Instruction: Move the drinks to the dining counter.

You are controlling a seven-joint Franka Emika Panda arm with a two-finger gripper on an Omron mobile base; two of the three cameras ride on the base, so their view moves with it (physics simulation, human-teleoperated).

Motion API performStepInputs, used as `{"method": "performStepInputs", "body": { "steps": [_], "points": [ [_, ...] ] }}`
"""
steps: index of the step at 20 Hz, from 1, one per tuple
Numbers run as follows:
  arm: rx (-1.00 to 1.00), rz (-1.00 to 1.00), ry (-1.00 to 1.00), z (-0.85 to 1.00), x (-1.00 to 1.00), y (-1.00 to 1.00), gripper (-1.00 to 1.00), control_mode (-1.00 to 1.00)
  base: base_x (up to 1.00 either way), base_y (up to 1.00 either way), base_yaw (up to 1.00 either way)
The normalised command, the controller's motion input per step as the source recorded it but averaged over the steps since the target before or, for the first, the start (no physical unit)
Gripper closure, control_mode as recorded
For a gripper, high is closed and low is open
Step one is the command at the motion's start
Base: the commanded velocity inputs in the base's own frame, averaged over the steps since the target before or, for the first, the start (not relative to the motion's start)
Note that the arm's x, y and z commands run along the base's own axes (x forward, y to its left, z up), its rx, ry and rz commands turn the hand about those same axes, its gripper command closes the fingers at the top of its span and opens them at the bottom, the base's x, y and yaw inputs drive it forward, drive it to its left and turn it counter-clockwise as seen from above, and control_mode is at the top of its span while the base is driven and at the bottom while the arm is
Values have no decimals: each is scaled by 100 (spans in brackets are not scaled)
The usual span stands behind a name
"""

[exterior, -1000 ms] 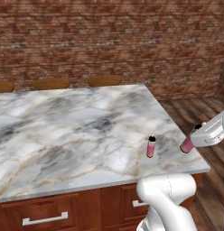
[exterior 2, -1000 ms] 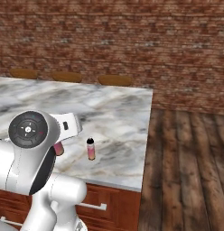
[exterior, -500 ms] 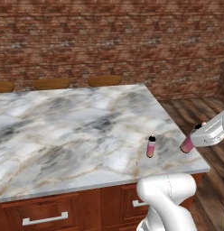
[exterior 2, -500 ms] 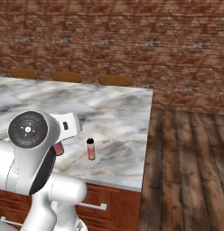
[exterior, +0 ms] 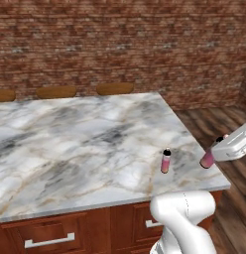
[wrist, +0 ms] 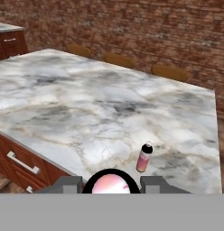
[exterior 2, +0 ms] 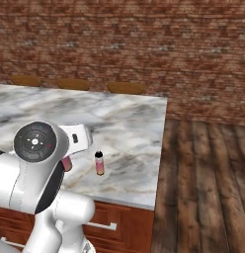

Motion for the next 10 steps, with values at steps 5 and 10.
{"method": "performStepInputs", "body": {
  "steps": [5,10],
  "points": [
    [0,0,6,0,3,-52,100,-100,0,0,0],
    [0,0,7,0,13,-50,100,-100,0,0,0]
  ]
}}
